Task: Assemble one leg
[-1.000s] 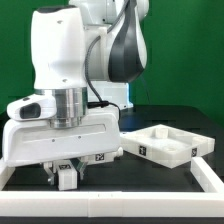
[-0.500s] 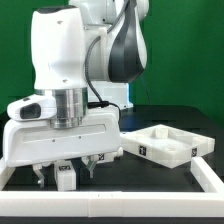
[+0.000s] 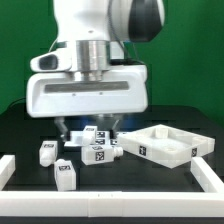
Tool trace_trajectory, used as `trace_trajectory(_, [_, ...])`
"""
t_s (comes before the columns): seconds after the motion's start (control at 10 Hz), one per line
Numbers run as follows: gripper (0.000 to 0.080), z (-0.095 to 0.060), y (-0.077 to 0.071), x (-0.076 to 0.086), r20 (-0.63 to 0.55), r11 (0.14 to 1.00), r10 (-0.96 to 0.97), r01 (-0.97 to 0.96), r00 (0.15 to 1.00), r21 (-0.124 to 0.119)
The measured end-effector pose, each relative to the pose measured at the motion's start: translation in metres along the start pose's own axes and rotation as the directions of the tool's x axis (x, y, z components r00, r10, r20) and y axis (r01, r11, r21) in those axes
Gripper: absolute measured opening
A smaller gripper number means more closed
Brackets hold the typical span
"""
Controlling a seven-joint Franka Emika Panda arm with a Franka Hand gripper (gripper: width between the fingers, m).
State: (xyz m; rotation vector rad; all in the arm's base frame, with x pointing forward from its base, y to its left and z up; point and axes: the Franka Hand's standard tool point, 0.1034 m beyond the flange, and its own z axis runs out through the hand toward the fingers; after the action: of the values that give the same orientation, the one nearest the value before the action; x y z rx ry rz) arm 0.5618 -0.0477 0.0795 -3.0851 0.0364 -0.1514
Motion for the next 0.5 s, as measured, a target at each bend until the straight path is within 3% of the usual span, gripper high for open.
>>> trace_trajectory(0.1, [0.0649, 0.0051, -0.0036, 0.0048, -0.043, 0.999, -0.033, 0.032, 0.999, -0.013])
trace_trajectory(0.5, [0.0649, 0.0072, -0.0024, -0.0003, -0.038, 1.000, 0.003, -0.003, 0.999, -0.013])
